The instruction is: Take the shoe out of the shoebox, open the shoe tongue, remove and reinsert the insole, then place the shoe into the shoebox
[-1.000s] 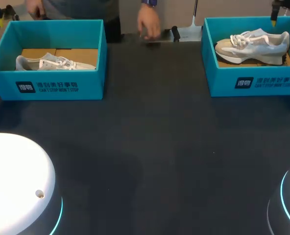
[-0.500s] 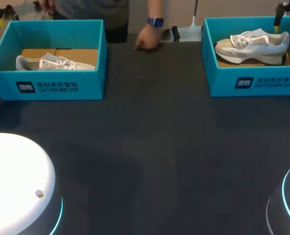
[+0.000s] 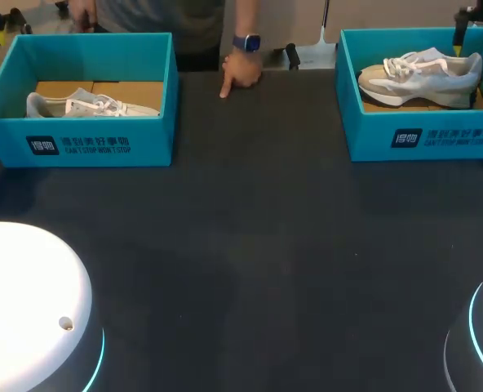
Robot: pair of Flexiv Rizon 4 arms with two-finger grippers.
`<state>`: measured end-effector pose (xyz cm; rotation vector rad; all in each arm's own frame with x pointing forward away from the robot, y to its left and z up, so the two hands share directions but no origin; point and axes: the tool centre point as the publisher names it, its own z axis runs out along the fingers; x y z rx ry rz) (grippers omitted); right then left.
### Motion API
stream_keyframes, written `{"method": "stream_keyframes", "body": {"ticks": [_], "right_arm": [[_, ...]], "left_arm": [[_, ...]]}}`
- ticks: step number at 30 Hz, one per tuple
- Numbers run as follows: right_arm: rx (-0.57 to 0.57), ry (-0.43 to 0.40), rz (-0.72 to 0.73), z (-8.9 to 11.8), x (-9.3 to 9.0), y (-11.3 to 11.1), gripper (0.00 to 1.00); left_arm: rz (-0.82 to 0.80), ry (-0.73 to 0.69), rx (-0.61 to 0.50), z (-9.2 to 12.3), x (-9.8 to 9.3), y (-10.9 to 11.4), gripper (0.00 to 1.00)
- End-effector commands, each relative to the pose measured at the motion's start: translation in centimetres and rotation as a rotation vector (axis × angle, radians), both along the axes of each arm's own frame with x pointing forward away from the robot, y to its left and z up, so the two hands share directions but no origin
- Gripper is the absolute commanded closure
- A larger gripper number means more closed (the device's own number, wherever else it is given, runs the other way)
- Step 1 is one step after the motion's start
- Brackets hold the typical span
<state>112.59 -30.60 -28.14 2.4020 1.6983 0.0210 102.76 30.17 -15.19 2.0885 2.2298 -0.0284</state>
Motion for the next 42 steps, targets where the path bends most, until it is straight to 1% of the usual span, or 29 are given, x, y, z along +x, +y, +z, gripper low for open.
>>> {"method": "stream_keyframes", "body": {"ticks": [1, 6, 12, 13, 14, 15, 16, 17, 18, 21, 24, 27, 28, 29, 33, 36, 42], "right_arm": [[0.013, 0.007, 0.005, -0.7, 0.6, 0.2, 0.00], [0.012, 0.002, 0.019, -2.0, 1.9, 0.1, 0.00], [-0.008, -0.026, 0.043, -3.1, 3.1, -0.7, 0.00], [-0.011, -0.027, 0.043, -3.4, 3.3, -1.0, 0.13], [-0.016, -0.025, 0.045, -3.6, 3.4, -1.2, 0.22], [-0.019, -0.024, 0.049, -3.8, 3.5, -1.4, 0.37], [-0.019, -0.025, 0.050, -3.9, 3.6, -1.6, 0.44], [-0.022, -0.025, 0.053, -4.1, 3.7, -1.8, 0.45], [-0.030, -0.021, 0.056, -4.3, 3.7, -2.0, 0.43], [-0.036, -0.012, 0.055, -4.7, 4.0, -2.3, 0.48], [-0.045, -0.004, 0.056, -5.3, 4.2, -2.4, 0.46], [-0.045, 0.003, 0.053, -6.1, 4.3, -2.6, 0.48], [-0.045, 0.005, 0.049, -6.4, 4.3, -2.7, 0.45], [-0.043, 0.005, 0.048, -6.7, 4.3, -2.7, 0.48], [-0.062, 0.026, 0.046, -7.4, 4.1, -3.1, 0.50], [-0.063, 0.039, 0.051, -7.8, 3.9, -3.3, 0.46], [-0.060, 0.062, 0.068, -8.8, 4.0, -3.4, 0.44]], "left_arm": [[0.000, -0.002, 0.003, 0.0, -0.2, 0.0, 0.00], [0.000, -0.002, 0.003, 0.0, -0.2, 0.0, 0.00], [0.000, -0.002, 0.003, 0.0, -0.2, 0.0, 0.00], [0.000, -0.002, 0.003, 0.0, -0.2, 0.0, 0.00], [0.000, -0.002, 0.003, 0.0, -0.2, 0.0, 0.00], [0.000, -0.002, 0.003, 0.0, -0.2, 0.0, 0.00], [0.000, -0.002, 0.003, 0.0, -0.2, 0.0, 0.00], [0.000, -0.002, 0.003, 0.0, -0.2, 0.0, 0.00], [0.000, -0.002, 0.003, 0.0, -0.2, 0.0, 0.00], [0.000, -0.002, 0.003, 0.0, -0.2, 0.0, 0.00], [0.000, -0.002, 0.003, 0.0, -0.2, 0.0, 0.00], [0.000, -0.002, 0.003, 0.0, -0.2, 0.0, 0.00], [0.000, -0.002, 0.003, 0.0, -0.2, 0.0, 0.00], [0.000, -0.002, 0.003, 0.0, -0.2, 0.0, 0.00], [0.000, -0.002, 0.003, 0.0, -0.2, 0.0, 0.00], [0.000, -0.002, 0.003, 0.0, -0.2, 0.0, 0.00], [0.000, -0.002, 0.003, 0.0, -0.2, 0.0, 0.00]]}}
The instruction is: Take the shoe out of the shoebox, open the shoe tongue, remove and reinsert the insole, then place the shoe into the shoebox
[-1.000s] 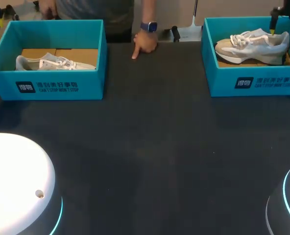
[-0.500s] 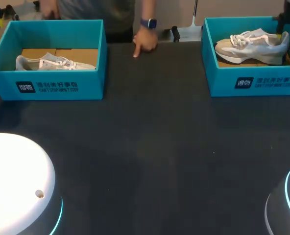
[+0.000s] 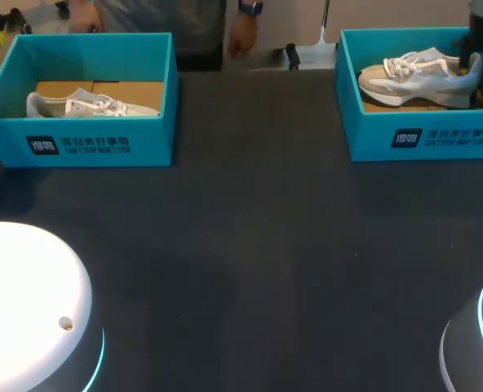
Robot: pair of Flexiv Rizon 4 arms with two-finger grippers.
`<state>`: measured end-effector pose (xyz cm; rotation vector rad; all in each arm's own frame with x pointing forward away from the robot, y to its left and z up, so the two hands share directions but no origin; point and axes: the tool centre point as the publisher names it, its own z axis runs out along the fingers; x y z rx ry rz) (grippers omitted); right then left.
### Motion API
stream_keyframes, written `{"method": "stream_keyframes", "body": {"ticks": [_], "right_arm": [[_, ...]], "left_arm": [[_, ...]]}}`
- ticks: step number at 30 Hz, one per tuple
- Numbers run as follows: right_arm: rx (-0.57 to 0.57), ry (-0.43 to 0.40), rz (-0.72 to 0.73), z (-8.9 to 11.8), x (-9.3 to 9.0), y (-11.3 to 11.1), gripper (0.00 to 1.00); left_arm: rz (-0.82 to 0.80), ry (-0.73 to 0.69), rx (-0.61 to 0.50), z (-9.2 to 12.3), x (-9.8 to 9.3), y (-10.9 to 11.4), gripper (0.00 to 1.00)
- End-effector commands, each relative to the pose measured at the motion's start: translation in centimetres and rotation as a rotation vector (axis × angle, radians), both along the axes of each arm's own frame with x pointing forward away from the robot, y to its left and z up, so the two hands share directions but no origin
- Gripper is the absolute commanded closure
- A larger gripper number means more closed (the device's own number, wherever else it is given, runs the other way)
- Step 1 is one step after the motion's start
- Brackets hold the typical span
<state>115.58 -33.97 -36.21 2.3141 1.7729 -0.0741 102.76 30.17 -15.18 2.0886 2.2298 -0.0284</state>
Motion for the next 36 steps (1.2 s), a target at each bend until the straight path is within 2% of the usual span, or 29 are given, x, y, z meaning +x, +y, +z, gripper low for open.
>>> {"method": "stream_keyframes", "body": {"ticks": [1, 5, 8, 18, 19, 21, 22, 23, 24, 29, 32, 36], "right_arm": [[0.004, 0.023, -0.001, -1.0, 1.0, -0.1, 0.45], [-0.005, 0.037, 0.012, -1.5, 1.2, -0.2, 0.46], [-0.006, 0.045, 0.017, -1.7, 1.3, -0.4, 0.38], [-0.008, 0.091, 0.040, -2.8, 1.3, -0.9, 0.42], [-0.004, 0.097, 0.045, -3.0, 1.3, -0.9, 0.45], [-0.005, 0.109, 0.058, -3.3, 1.3, -0.8, 0.57], [-0.017, 0.111, 0.056, -3.4, 1.3, -0.8, 0.68], [-0.017, 0.111, 0.056, -3.4, 1.3, -0.8, 0.68], [-0.021, 0.113, 0.056, -3.4, 1.3, -0.8, 1.00], [-0.041, 0.101, 0.049, -2.9, 0.9, -0.6, 1.00], [-0.057, 0.064, -0.014, -2.0, 0.4, -1.2, 1.00], [-0.073, 0.046, -0.015, -0.6, -0.2, -1.4, 1.00]], "left_arm": [[0.000, -0.002, 0.003, 0.0, -0.2, 0.0, 0.00], [0.000, -0.002, 0.003, 0.0, -0.2, 0.0, 0.00], [0.000, -0.002, 0.003, 0.0, -0.2, 0.0, 0.00], [0.000, -0.002, 0.003, 0.0, -0.2, 0.0, 0.00], [0.000, -0.002, 0.003, 0.0, -0.2, 0.0, 0.00], [0.000, -0.002, 0.003, 0.0, -0.2, 0.0, 0.00], [0.000, -0.002, 0.003, 0.0, -0.2, 0.0, 0.00], [0.000, -0.002, 0.003, 0.0, -0.2, 0.0, 0.00], [0.000, -0.002, 0.003, 0.0, -0.2, 0.0, 0.00], [0.000, -0.002, 0.003, 0.0, -0.2, 0.0, 0.00], [0.000, -0.002, 0.003, 0.0, -0.2, 0.0, 0.00], [0.000, -0.002, 0.003, 0.0, -0.2, 0.0, 0.00]]}}
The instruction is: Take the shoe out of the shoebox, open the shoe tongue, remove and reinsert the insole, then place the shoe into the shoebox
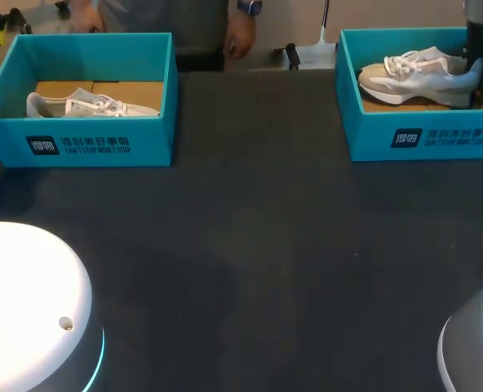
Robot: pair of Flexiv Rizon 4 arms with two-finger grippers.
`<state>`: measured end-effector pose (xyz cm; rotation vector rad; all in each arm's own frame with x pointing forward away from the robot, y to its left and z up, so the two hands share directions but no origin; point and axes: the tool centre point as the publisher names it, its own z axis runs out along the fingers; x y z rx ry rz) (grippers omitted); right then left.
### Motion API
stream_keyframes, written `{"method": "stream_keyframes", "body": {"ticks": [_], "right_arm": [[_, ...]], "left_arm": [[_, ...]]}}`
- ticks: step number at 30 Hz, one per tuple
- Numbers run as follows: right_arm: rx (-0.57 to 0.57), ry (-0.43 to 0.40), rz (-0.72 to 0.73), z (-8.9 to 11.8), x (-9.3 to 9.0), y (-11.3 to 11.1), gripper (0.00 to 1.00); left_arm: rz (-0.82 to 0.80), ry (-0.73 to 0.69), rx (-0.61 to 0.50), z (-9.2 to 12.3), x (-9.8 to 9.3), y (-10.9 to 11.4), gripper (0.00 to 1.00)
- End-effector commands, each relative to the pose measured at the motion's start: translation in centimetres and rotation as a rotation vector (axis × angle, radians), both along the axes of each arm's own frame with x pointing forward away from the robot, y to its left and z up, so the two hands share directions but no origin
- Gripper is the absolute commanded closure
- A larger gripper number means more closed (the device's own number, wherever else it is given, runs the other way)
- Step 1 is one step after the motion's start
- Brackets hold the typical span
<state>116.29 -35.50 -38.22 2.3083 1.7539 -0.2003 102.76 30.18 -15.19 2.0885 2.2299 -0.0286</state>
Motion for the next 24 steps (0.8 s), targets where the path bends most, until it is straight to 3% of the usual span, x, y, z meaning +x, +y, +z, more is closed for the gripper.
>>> {"method": "stream_keyframes", "body": {"ticks": [1, 3, 13, 20, 24], "right_arm": [[-0.016, -0.020, 0.005, 1.6, -1.1, 0.1, 1.00], [-0.053, -0.036, -0.005, 2.7, -1.4, -0.2, 1.00], [0.000, -0.088, 0.008, 8.1, -2.9, 1.3, 1.00], [-0.008, -0.087, 0.046, 10.3, -3.9, 1.8, 1.00], [-0.031, -0.118, 0.051, 12.6, -4.4, 1.9, 1.00]], "left_arm": [[0.000, -0.002, 0.003, 0.0, -0.1, 0.0, 0.00], [0.000, -0.002, 0.003, 0.0, -0.1, 0.0, 0.00], [0.000, -0.002, 0.003, 0.0, -0.1, 0.0, 0.00], [0.000, -0.002, 0.003, 0.0, -0.1, 0.0, 0.00], [0.000, -0.002, 0.003, 0.0, -0.1, 0.0, 0.00]]}}
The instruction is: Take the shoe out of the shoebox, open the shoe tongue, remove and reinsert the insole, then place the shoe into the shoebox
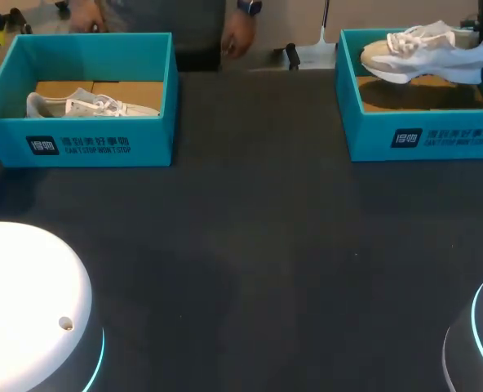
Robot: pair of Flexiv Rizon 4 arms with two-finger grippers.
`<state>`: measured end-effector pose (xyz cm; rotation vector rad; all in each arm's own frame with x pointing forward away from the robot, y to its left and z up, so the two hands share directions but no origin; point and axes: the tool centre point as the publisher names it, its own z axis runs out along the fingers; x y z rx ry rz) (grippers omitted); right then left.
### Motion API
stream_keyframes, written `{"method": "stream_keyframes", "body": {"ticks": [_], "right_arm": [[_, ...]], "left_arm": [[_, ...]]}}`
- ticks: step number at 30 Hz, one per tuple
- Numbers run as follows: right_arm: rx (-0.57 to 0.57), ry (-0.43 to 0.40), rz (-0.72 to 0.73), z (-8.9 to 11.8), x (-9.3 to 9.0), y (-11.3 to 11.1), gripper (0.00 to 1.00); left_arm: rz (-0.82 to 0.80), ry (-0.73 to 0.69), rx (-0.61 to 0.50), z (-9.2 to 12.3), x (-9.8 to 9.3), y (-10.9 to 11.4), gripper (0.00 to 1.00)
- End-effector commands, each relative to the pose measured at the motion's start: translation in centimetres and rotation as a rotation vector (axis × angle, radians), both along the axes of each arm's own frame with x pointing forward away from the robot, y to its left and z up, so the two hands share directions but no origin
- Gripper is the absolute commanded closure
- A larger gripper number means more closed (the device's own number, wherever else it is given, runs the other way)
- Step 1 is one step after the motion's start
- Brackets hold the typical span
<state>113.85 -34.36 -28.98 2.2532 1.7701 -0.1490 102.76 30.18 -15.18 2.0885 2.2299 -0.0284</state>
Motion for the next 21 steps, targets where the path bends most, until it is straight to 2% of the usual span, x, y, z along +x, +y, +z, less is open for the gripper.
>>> {"method": "stream_keyframes", "body": {"ticks": [1, 12, 21], "right_arm": [[-0.018, -0.082, 0.016, 3.9, -2.0, 0.9, 1.00], [-0.041, -0.126, 0.072, 9.1, -3.3, 3.2, 1.00], [-0.036, -0.201, 0.060, 13.7, -4.3, 4.9, 1.00]], "left_arm": [[0.000, -0.002, 0.003, 0.0, -0.1, 0.0, 0.00], [0.000, -0.002, 0.003, 0.0, -0.1, 0.0, 0.00], [0.000, -0.002, 0.003, 0.0, -0.1, 0.0, 0.00]]}}
